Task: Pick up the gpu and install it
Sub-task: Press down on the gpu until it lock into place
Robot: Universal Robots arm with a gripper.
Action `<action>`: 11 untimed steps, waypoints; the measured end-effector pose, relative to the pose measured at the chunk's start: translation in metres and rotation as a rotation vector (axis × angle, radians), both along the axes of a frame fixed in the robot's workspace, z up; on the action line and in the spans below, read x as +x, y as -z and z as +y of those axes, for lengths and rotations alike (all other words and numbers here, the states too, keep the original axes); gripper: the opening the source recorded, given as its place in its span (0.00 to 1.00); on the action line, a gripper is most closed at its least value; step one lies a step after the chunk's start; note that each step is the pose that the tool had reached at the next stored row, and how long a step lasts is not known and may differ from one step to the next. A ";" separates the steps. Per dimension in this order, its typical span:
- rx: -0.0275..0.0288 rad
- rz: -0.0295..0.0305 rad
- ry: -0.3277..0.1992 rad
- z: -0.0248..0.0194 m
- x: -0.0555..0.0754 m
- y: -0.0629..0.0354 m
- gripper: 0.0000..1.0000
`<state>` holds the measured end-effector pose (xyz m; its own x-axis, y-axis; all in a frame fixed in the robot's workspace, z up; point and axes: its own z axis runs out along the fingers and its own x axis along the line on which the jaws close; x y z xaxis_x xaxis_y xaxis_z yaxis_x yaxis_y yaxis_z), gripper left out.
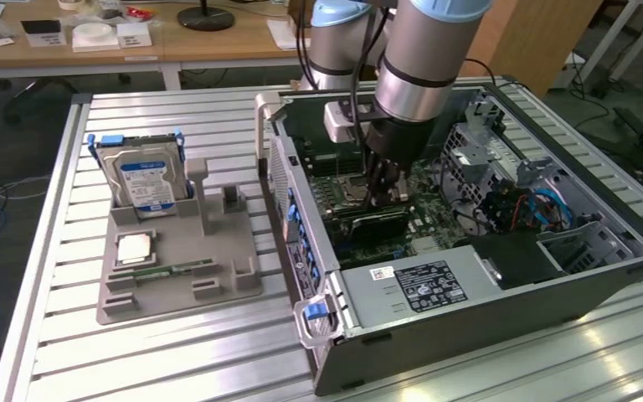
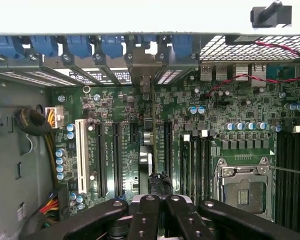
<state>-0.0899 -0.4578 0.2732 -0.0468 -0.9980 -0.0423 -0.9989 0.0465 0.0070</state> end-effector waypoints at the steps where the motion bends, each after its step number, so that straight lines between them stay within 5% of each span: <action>1: 0.0000 0.0000 0.000 0.0000 0.000 0.0007 0.11; 11: 0.0013 0.0001 0.000 0.0001 0.000 0.0021 0.11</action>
